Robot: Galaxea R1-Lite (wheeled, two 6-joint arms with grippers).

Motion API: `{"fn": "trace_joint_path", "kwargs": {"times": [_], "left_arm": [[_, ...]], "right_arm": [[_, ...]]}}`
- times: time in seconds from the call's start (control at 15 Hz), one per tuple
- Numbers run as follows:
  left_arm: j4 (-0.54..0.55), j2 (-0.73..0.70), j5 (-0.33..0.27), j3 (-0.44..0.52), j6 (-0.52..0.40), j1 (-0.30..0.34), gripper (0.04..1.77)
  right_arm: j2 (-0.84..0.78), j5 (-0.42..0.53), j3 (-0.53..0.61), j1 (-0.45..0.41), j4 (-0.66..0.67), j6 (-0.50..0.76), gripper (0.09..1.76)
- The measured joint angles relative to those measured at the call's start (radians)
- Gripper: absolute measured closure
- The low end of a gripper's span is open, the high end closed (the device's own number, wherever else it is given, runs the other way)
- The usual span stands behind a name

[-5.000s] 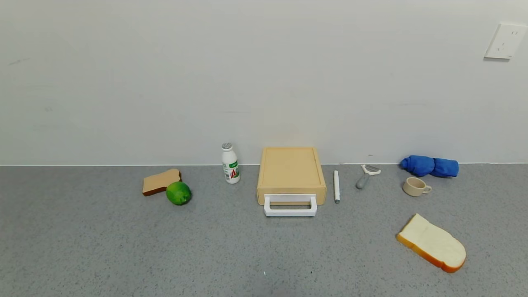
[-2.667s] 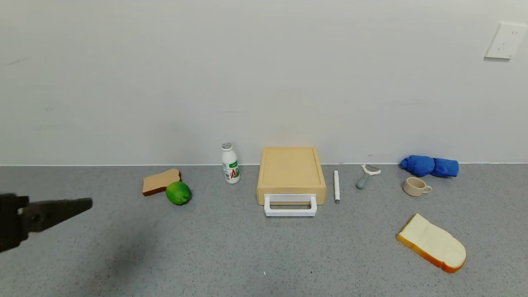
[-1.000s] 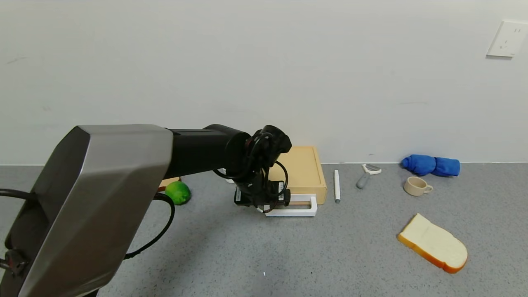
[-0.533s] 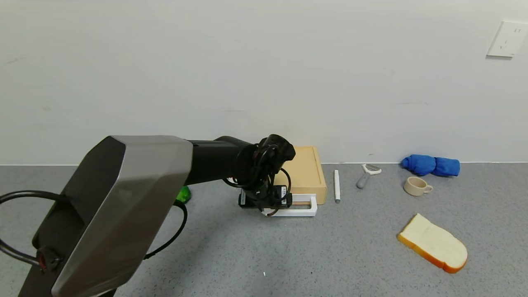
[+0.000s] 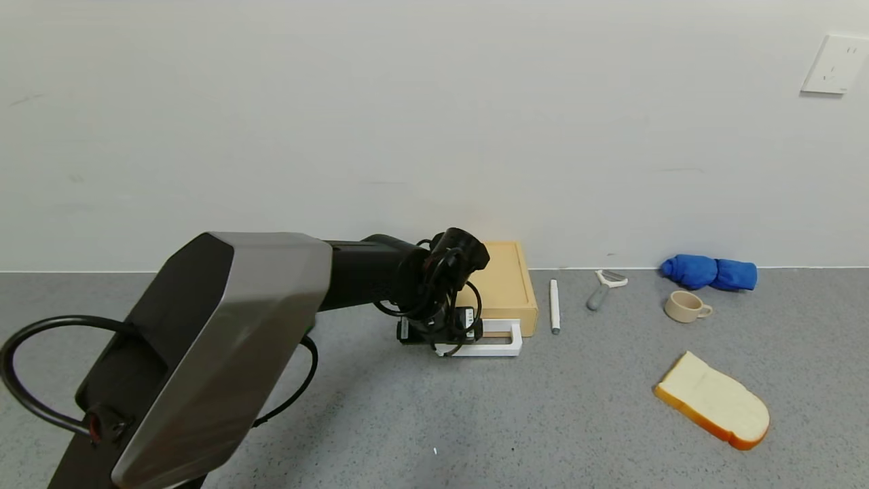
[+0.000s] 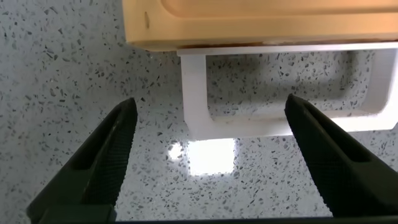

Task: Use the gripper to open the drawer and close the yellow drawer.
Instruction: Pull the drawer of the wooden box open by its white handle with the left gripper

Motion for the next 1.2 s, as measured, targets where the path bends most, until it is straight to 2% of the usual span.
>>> {"fn": "trace_joint_path", "kwargs": {"times": [0.67,1.2], "left_arm": [[-0.010,0.026,0.004,-0.001,-0.005,-0.005,0.09],[0.088,0.023,-0.043,-0.001,-0.031,-0.028,0.09]], "right_arm": [[0.000,0.000,0.000,0.000,0.000,0.000,0.14],[0.000,0.000,0.000,0.000,0.000,0.000,0.14]]}}
